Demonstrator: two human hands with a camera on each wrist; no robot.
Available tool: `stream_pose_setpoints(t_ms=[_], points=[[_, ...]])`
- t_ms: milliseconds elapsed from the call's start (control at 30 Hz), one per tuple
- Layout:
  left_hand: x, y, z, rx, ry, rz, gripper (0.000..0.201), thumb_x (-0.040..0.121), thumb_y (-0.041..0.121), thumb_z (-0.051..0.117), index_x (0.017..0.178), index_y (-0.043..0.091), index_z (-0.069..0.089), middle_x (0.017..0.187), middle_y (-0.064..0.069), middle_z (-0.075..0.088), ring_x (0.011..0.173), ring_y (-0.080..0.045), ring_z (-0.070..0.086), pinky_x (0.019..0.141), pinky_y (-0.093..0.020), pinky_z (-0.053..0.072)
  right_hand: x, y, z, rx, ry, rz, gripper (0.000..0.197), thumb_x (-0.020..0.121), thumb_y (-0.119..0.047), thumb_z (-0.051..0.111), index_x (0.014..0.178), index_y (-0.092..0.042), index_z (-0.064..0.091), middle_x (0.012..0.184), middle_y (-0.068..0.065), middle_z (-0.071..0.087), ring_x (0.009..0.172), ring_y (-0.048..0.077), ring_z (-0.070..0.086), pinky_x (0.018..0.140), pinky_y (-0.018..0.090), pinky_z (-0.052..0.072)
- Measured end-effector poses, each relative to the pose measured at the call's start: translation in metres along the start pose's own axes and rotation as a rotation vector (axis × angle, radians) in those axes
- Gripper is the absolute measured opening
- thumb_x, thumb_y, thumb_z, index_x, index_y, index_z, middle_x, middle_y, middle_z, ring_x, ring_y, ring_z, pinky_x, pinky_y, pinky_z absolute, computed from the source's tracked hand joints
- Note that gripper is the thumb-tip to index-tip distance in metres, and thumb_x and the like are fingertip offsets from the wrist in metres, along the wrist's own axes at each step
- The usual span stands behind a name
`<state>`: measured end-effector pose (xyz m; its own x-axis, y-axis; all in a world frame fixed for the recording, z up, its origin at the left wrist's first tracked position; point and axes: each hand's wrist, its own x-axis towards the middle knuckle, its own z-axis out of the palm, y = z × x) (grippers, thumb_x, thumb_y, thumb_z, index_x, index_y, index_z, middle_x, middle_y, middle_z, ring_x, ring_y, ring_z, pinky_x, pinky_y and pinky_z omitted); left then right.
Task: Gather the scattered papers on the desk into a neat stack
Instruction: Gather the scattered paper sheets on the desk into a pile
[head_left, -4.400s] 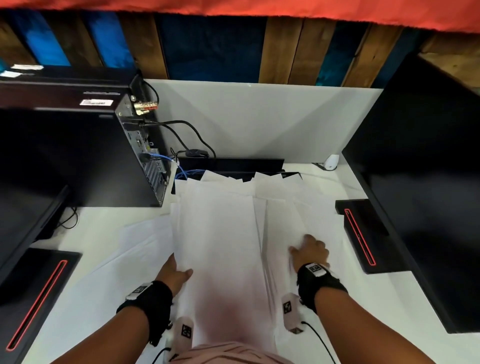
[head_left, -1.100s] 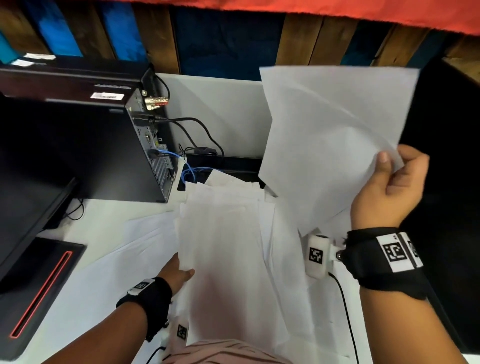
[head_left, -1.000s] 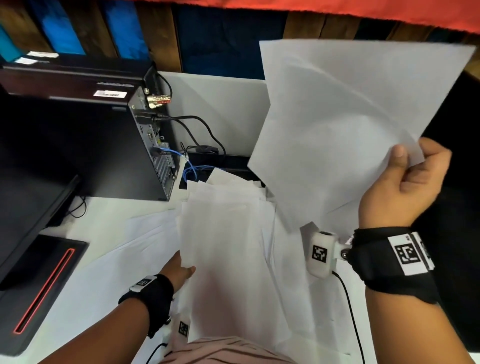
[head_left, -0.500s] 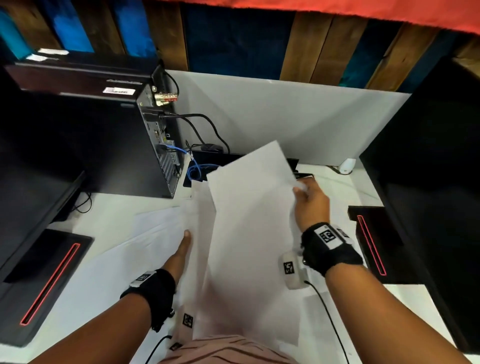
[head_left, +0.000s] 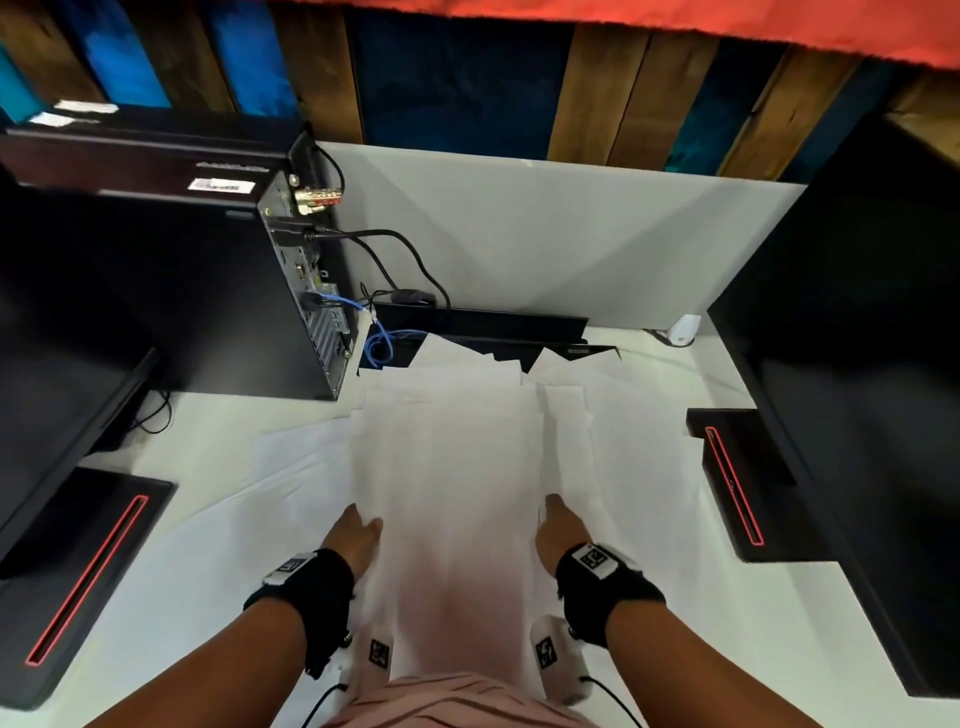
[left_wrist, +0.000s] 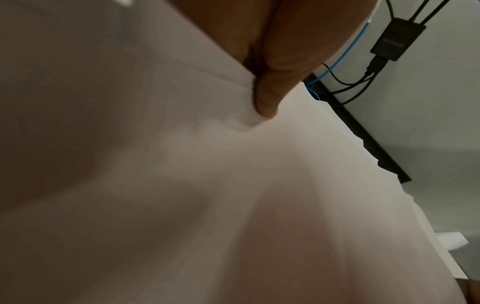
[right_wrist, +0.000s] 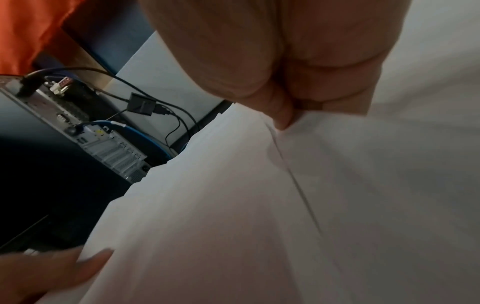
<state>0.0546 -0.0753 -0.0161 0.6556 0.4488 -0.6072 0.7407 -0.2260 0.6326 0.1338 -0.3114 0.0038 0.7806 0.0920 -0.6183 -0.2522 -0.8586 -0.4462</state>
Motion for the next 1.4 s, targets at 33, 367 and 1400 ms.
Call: stream_pose_setpoints(t_ms=[33, 367, 1400], points=[[0.001, 0.001, 0.001, -0.021, -0.002, 0.002, 0.055, 0.099, 0.019, 0.045, 0.144, -0.004, 0.025, 0.151, -0.02, 0.031, 0.139, -0.031, 0.033, 0.108, -0.03, 0.029, -0.001, 0.001, 0.003, -0.039, -0.015, -0.018, 0.053, 0.1, -0.007, 0.032, 0.149, -0.003, 0.013, 0.15, 0.015, 0.031, 0.135, 0.024, 0.037, 0.108, 0.025, 0.028], [0.002, -0.01, -0.002, -0.174, -0.014, 0.065, 0.048, 0.089, 0.006, 0.061, 0.133, 0.0, 0.045, 0.131, -0.017, 0.055, 0.121, -0.032, 0.053, 0.101, -0.034, 0.037, 0.019, 0.035, -0.036, -0.009, 0.376, 0.214, 0.052, 0.093, -0.034, 0.053, 0.138, -0.014, 0.037, 0.137, 0.012, 0.038, 0.126, 0.031, 0.039, 0.099, 0.046, 0.039], [-0.012, 0.013, -0.006, -0.473, -0.131, -0.104, 0.078, 0.085, 0.072, 0.033, 0.146, 0.024, 0.032, 0.151, -0.005, 0.035, 0.14, -0.024, 0.031, 0.115, -0.04, 0.02, -0.021, -0.023, -0.024, 0.259, 0.443, -0.243, 0.043, 0.094, -0.004, 0.041, 0.137, -0.007, 0.044, 0.13, 0.018, 0.056, 0.119, 0.029, 0.055, 0.102, 0.026, 0.039]])
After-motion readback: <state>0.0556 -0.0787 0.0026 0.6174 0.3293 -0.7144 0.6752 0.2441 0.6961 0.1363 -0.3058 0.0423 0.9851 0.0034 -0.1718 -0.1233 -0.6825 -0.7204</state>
